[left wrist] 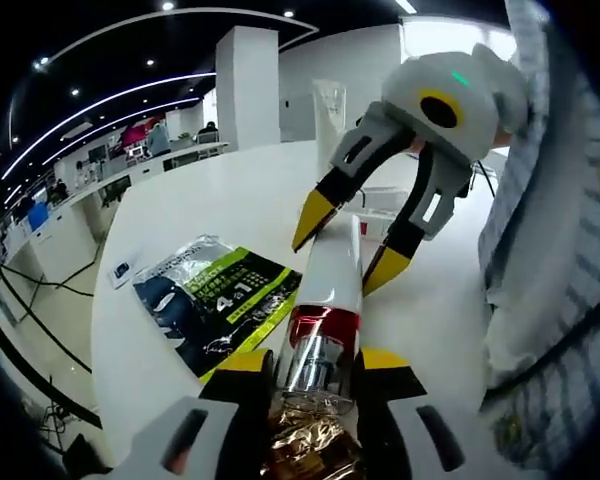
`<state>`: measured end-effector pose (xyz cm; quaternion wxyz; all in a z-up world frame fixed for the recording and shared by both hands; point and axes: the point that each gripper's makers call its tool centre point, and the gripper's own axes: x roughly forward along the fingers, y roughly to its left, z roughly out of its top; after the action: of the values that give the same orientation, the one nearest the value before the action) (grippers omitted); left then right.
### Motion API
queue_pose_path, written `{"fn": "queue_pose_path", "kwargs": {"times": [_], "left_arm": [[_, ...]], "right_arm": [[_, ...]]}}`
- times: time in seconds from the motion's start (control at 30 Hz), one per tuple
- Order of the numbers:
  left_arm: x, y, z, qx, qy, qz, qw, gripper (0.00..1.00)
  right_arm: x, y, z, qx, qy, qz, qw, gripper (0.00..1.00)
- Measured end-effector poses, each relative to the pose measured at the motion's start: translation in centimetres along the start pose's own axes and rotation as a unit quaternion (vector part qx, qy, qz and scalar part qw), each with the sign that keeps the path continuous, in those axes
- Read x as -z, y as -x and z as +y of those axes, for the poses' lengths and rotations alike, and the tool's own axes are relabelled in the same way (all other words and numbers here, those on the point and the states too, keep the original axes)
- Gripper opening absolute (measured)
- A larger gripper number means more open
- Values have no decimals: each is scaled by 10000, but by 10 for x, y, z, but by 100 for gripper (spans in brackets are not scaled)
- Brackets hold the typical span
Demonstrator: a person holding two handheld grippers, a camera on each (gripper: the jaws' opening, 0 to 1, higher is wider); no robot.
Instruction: Arrange the skincare products in the storage area until every visible bottle or jar stands upright without overlapping.
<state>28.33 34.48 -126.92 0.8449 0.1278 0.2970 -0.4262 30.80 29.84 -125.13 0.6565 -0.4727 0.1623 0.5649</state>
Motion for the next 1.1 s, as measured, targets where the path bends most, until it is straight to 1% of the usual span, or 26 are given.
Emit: {"fn": "queue_pose_path", "kwargs": {"times": [0.13,0.23,0.27,0.3,0.33,0.37,0.4,0.43,0.53,0.63,0.67,0.77,0.8,0.87,0.93,1.03,1.07,1.1], "left_arm": [[-1,-1,0,26,-24,51,10000,31],[-3,-2,0,66,4,214,9997,30],[-3,-2,-1,116,114,298,9994,29],[-5,-1,-3,179,292,304,9990,29],[-11,0,-4,252,515,203,9982,29],[-18,2,-5,326,682,64,9971,29],[-20,3,-5,335,716,32,9969,29],[-23,6,-3,311,655,26,9974,29],[-27,8,-3,309,662,27,9973,28],[-39,14,-3,302,886,-97,9956,28],[-41,15,-3,303,923,-117,9952,28],[-55,21,-2,301,1174,-287,9922,28],[-58,24,-1,299,1245,-333,9912,28],[-61,25,-1,289,1255,-350,9910,28],[-67,29,0,237,1251,-463,9908,28],[-73,33,1,198,1277,-599,9898,28],[-77,36,3,187,1392,-755,9872,28],[-78,36,3,186,1412,-771,9868,28]], "right_arm": [[0,1,-2,85,-71,-16,9999,34],[1,2,-3,182,-189,-39,9996,35],[0,2,-4,288,-349,-95,9989,36],[1,3,-6,348,-410,-102,9985,37],[2,4,-8,484,-557,-137,9972,38],[3,4,-11,622,-613,-143,9961,38],[4,4,-11,641,-584,-149,9961,38],[3,5,-12,730,-573,-202,9955,39],[3,5,-15,945,-524,-236,9939,39],[4,7,-20,1274,-535,-209,9902,38],[4,7,-22,1361,-533,-202,9890,38],[4,10,-26,1613,-685,-215,9843,37],[3,11,-27,1625,-706,-220,9839,37],[0,14,-29,1619,-914,-287,9821,36],[-2,16,-30,1584,-1099,-372,9805,36],[-4,18,-31,1539,-1299,-484,9783,35],[-4,20,-31,1522,-1364,-517,9775,35],[-4,20,-31,1504,-1412,-535,9770,35]]}}
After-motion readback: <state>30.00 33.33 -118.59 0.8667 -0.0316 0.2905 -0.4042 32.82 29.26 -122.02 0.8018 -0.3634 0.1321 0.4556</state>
